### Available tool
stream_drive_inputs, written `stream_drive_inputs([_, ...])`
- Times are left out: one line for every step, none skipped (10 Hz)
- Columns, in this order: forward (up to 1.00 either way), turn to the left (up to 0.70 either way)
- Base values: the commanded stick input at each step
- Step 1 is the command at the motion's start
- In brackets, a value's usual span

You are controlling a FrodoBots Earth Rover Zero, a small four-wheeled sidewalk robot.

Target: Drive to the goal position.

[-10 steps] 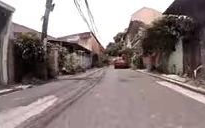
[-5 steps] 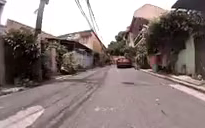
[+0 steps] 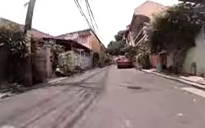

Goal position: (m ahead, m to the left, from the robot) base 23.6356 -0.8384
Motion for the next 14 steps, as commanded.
stream_drive_inputs([1.0,0.0])
stream_drive_inputs([1.0,0.0])
stream_drive_inputs([1.0,0.0])
stream_drive_inputs([1.0,0.0])
stream_drive_inputs([1.0,0.0])
stream_drive_inputs([1.0,0.0])
stream_drive_inputs([1.0,0.0])
stream_drive_inputs([1.0,0.0])
stream_drive_inputs([1.0,0.0])
stream_drive_inputs([1.0,0.0])
stream_drive_inputs([1.0,0.0])
stream_drive_inputs([1.0,0.0])
stream_drive_inputs([1.0,0.0])
stream_drive_inputs([1.0,0.0])
